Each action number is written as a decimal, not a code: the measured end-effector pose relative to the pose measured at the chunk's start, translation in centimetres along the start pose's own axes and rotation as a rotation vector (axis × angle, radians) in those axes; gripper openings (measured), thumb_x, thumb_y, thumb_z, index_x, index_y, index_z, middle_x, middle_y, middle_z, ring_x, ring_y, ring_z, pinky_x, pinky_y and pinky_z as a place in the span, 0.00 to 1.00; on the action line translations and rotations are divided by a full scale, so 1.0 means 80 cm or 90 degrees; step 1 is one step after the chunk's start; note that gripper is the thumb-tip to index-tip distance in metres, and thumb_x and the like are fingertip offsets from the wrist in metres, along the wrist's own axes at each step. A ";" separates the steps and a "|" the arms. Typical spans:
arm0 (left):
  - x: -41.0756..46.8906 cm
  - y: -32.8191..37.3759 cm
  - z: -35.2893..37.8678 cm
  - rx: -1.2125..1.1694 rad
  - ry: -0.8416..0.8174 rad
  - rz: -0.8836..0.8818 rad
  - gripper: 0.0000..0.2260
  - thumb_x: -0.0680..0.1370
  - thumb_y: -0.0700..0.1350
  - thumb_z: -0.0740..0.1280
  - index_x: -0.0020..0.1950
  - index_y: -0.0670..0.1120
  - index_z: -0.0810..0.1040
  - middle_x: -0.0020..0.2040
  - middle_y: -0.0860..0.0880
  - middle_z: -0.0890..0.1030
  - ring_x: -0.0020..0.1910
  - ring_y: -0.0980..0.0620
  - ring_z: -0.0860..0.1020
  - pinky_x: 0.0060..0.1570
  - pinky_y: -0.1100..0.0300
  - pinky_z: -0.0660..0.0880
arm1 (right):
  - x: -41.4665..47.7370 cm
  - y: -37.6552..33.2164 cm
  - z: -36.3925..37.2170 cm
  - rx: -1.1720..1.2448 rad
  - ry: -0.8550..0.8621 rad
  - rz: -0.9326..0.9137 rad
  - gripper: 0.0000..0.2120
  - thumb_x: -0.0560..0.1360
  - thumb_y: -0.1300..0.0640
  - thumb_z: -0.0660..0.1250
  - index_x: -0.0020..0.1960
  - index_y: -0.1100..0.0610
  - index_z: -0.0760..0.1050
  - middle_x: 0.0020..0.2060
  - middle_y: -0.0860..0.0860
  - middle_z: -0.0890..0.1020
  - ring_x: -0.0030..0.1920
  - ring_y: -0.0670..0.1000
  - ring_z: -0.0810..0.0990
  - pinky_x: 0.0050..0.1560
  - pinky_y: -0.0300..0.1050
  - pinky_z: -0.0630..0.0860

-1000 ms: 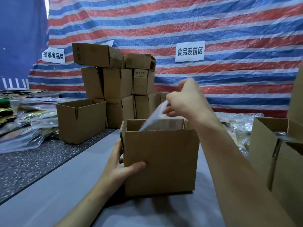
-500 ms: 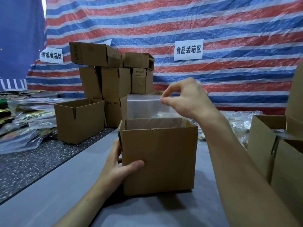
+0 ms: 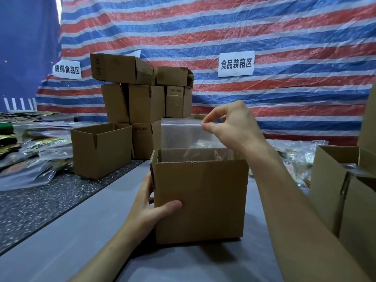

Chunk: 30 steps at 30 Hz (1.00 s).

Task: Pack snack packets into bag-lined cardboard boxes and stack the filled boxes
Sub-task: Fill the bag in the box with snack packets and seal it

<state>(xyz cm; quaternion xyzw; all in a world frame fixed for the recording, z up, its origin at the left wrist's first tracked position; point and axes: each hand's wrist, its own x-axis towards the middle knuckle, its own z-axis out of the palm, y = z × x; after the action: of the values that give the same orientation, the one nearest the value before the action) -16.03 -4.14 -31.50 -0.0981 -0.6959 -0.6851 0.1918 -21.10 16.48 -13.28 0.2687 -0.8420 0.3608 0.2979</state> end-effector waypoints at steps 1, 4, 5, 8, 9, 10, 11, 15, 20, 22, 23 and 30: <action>0.000 0.001 0.000 0.000 0.000 -0.001 0.49 0.54 0.65 0.84 0.71 0.52 0.73 0.61 0.45 0.83 0.58 0.42 0.83 0.49 0.52 0.83 | 0.001 0.000 -0.006 -0.006 -0.042 -0.019 0.06 0.74 0.54 0.76 0.38 0.46 0.84 0.28 0.34 0.79 0.35 0.34 0.78 0.38 0.30 0.73; 0.000 0.001 0.000 0.010 0.002 0.003 0.50 0.53 0.65 0.84 0.72 0.52 0.72 0.62 0.45 0.83 0.58 0.43 0.83 0.50 0.51 0.83 | 0.000 -0.002 -0.022 0.005 -0.207 -0.057 0.07 0.72 0.57 0.78 0.37 0.48 0.86 0.31 0.34 0.82 0.37 0.32 0.79 0.30 0.26 0.71; 0.000 0.001 0.000 0.010 0.003 0.002 0.50 0.53 0.66 0.83 0.72 0.53 0.72 0.62 0.45 0.83 0.59 0.43 0.83 0.50 0.50 0.83 | -0.002 -0.003 -0.023 -0.005 -0.256 -0.052 0.06 0.73 0.56 0.77 0.38 0.48 0.86 0.33 0.36 0.83 0.39 0.35 0.80 0.30 0.26 0.72; 0.001 0.000 0.000 0.017 0.005 0.004 0.50 0.53 0.66 0.83 0.73 0.54 0.71 0.62 0.47 0.83 0.60 0.43 0.82 0.53 0.47 0.82 | -0.006 -0.007 -0.013 -0.082 -0.380 0.019 0.07 0.76 0.53 0.73 0.40 0.46 0.85 0.36 0.41 0.84 0.41 0.42 0.82 0.37 0.35 0.77; 0.001 0.000 0.000 0.022 0.003 0.007 0.50 0.54 0.66 0.83 0.73 0.55 0.71 0.63 0.47 0.82 0.60 0.43 0.82 0.55 0.45 0.82 | -0.006 -0.008 -0.009 -0.100 -0.411 0.051 0.07 0.77 0.53 0.71 0.42 0.46 0.85 0.38 0.42 0.85 0.43 0.44 0.83 0.41 0.39 0.80; 0.001 0.000 0.000 0.023 0.002 0.009 0.49 0.54 0.66 0.83 0.72 0.56 0.71 0.63 0.47 0.82 0.60 0.43 0.82 0.55 0.44 0.82 | -0.006 -0.010 -0.006 -0.112 -0.430 0.080 0.07 0.78 0.53 0.69 0.44 0.47 0.86 0.40 0.45 0.86 0.44 0.46 0.84 0.45 0.43 0.83; 0.001 -0.001 -0.001 0.022 0.001 0.009 0.49 0.54 0.66 0.83 0.72 0.56 0.71 0.63 0.47 0.82 0.60 0.43 0.82 0.56 0.44 0.81 | -0.005 -0.011 -0.004 -0.121 -0.439 0.103 0.08 0.78 0.54 0.68 0.46 0.49 0.86 0.41 0.47 0.86 0.45 0.48 0.85 0.48 0.47 0.84; 0.002 -0.003 -0.001 0.020 0.003 0.009 0.48 0.55 0.66 0.83 0.71 0.55 0.72 0.62 0.46 0.83 0.60 0.43 0.82 0.55 0.43 0.81 | -0.007 -0.016 -0.002 -0.145 -0.456 0.153 0.08 0.78 0.56 0.66 0.47 0.54 0.84 0.45 0.54 0.85 0.48 0.52 0.85 0.56 0.51 0.82; 0.002 -0.003 0.000 0.003 0.004 0.010 0.46 0.55 0.65 0.83 0.69 0.54 0.74 0.61 0.45 0.83 0.58 0.42 0.83 0.48 0.51 0.83 | -0.014 -0.033 -0.007 -0.104 -0.457 0.175 0.24 0.85 0.46 0.53 0.47 0.53 0.85 0.45 0.49 0.85 0.47 0.48 0.83 0.48 0.41 0.76; 0.003 -0.004 -0.001 0.004 0.002 0.009 0.46 0.55 0.65 0.83 0.69 0.54 0.74 0.61 0.45 0.83 0.58 0.42 0.83 0.47 0.51 0.83 | -0.019 -0.040 -0.006 -0.094 -0.466 0.185 0.31 0.84 0.37 0.48 0.51 0.53 0.85 0.49 0.47 0.85 0.52 0.49 0.82 0.59 0.47 0.74; 0.004 -0.005 -0.001 0.007 0.003 0.011 0.46 0.55 0.65 0.83 0.69 0.53 0.74 0.61 0.45 0.83 0.58 0.43 0.83 0.47 0.51 0.82 | -0.021 -0.043 -0.004 -0.088 -0.478 0.198 0.33 0.82 0.33 0.46 0.57 0.53 0.83 0.54 0.46 0.83 0.59 0.51 0.81 0.66 0.52 0.71; 0.006 -0.009 -0.005 0.024 0.001 0.015 0.46 0.55 0.66 0.83 0.70 0.55 0.73 0.62 0.45 0.82 0.60 0.41 0.82 0.52 0.45 0.82 | -0.026 -0.057 0.000 -0.087 -0.508 0.203 0.36 0.81 0.31 0.43 0.61 0.52 0.81 0.52 0.45 0.81 0.62 0.49 0.76 0.65 0.52 0.64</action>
<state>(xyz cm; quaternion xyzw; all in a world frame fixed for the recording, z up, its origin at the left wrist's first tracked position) -16.67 -4.60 -31.97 -0.1022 -0.7072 -0.6696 0.2024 -16.68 14.27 -12.71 0.2333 -0.9441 0.2138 -0.0929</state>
